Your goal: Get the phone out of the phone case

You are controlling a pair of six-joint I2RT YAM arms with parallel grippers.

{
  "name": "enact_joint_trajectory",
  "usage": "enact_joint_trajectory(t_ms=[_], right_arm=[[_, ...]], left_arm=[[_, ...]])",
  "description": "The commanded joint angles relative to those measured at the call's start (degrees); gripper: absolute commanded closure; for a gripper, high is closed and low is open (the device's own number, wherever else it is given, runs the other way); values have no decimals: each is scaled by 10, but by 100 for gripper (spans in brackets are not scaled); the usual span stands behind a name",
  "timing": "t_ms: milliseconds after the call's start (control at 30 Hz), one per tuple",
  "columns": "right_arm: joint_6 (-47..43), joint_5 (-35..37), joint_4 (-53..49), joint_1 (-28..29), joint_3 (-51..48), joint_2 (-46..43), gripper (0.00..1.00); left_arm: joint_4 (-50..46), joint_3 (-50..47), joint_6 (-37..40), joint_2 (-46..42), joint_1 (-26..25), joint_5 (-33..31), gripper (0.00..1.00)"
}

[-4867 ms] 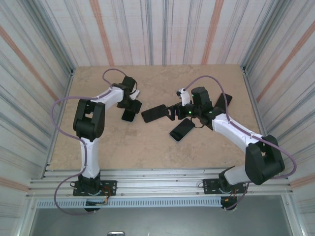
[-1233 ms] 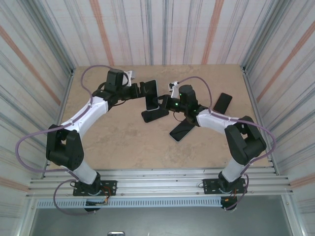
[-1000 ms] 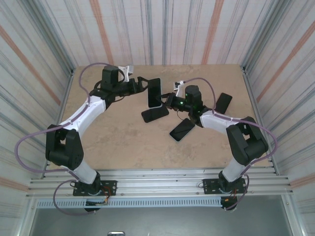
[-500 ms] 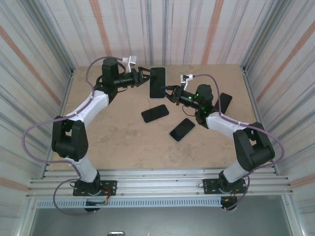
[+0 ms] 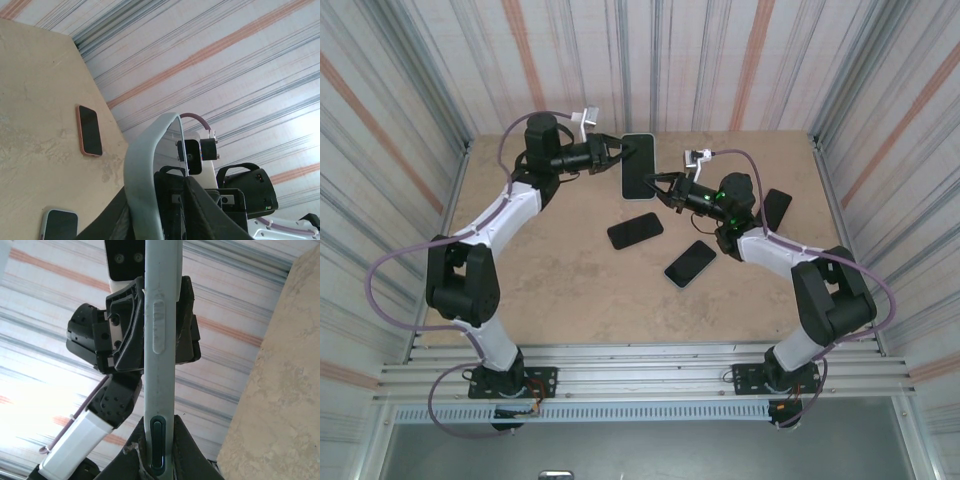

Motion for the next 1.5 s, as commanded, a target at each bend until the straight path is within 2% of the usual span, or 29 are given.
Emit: enact_joint_trajectory(t_ms=[0,67,200,400,533,667,900,1100,1300,1467], right_arm=[[19,-11,55,2,13,4,87],[20,-13,57,2,14,7,86],[19,-15,58,1,16,6,82],[4,-1,54,-1,2,0,62],[-66,13,-9,3,-9,-26,52],[-150,84,-45,20,-47,-63,47],[-159,161,-1,58,-90,-66,47],[-133,201,64,84,-88,-36,54],[-88,214,108,85,-84,-11,59],[-64,222,123,81,-76,6,62]], left_arm=[[3,19,-2,0,-6,18,78],[4,22,-5,0,-6,17,86],[18,17,-13,-3,-6,1,91],[63,12,-44,-4,-5,-29,97],[106,-3,-63,-17,-6,-77,97],[159,-44,-76,-45,-11,-162,99],[227,-80,-98,-65,-41,-265,100],[259,-110,-107,-77,-60,-326,100],[298,-138,-131,-84,-66,-355,100],[325,-144,-170,-77,-67,-350,100]])
